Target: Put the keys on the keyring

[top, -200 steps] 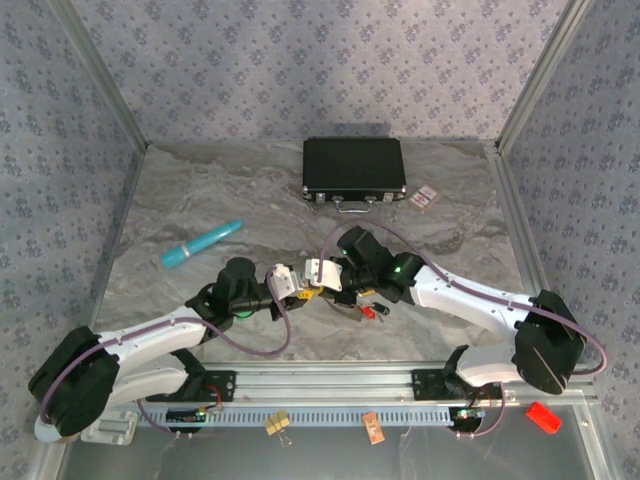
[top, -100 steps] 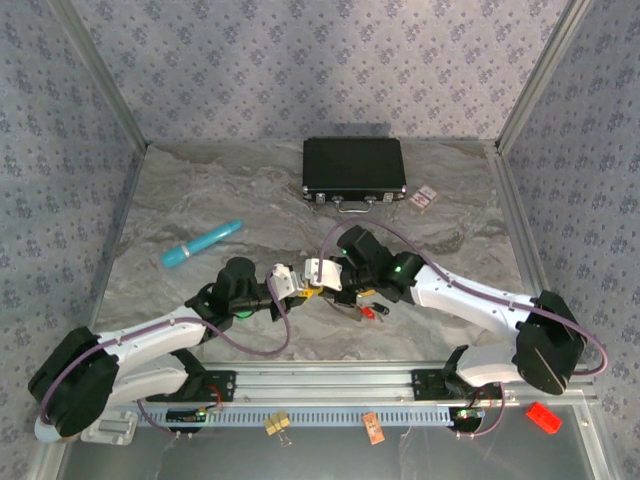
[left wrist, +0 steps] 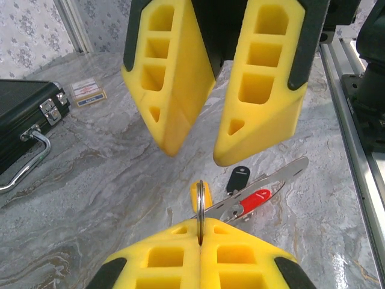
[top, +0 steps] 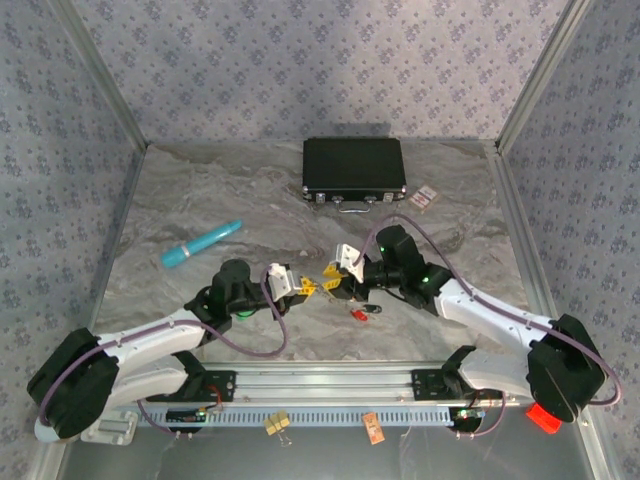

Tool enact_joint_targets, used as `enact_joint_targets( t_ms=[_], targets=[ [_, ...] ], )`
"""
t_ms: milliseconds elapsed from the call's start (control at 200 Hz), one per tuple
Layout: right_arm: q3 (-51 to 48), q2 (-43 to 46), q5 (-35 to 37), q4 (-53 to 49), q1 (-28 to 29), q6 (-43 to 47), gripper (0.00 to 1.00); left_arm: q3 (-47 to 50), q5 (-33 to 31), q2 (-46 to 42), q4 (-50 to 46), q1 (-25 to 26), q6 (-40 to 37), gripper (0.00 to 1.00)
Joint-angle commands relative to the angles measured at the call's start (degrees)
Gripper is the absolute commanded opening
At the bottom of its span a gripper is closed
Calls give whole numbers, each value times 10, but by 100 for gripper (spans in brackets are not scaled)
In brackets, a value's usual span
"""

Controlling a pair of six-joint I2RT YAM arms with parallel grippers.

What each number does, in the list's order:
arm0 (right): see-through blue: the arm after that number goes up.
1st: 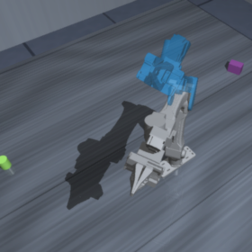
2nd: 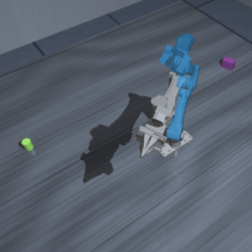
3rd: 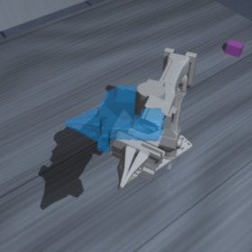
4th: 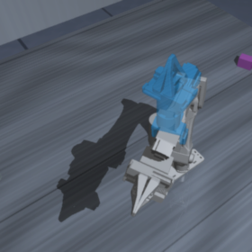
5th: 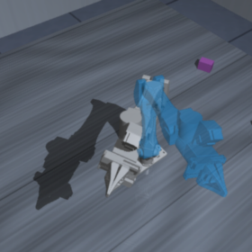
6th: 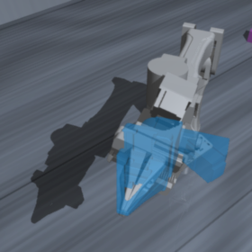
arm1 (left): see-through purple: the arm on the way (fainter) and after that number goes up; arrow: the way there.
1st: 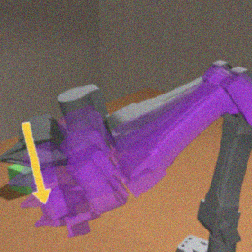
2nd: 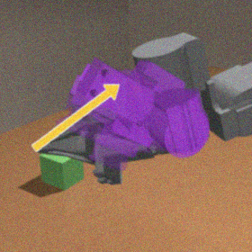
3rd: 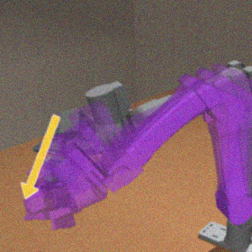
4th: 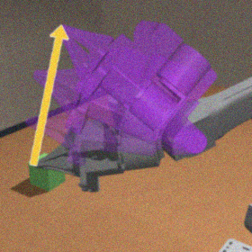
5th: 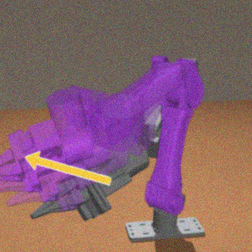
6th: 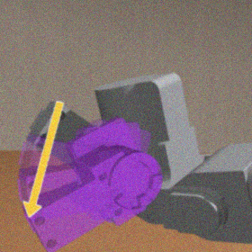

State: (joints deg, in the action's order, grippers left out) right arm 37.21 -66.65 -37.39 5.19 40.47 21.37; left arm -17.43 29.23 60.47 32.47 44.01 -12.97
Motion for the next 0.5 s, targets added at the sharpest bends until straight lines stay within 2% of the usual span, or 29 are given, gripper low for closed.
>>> enact_joint_targets(
  t_ms=[0,250,500],
  targets=[
    [-8,-12,-40,44,-3,-23,28,3,21,1,43,3,11,0],
    [-16,-21,-44,46,-6,-17,28,6,18,1,51,4,16,0],
    [-9,-37,-48,63,-1,-21,23,6,26,2,55,3,19,0]
  ],
)
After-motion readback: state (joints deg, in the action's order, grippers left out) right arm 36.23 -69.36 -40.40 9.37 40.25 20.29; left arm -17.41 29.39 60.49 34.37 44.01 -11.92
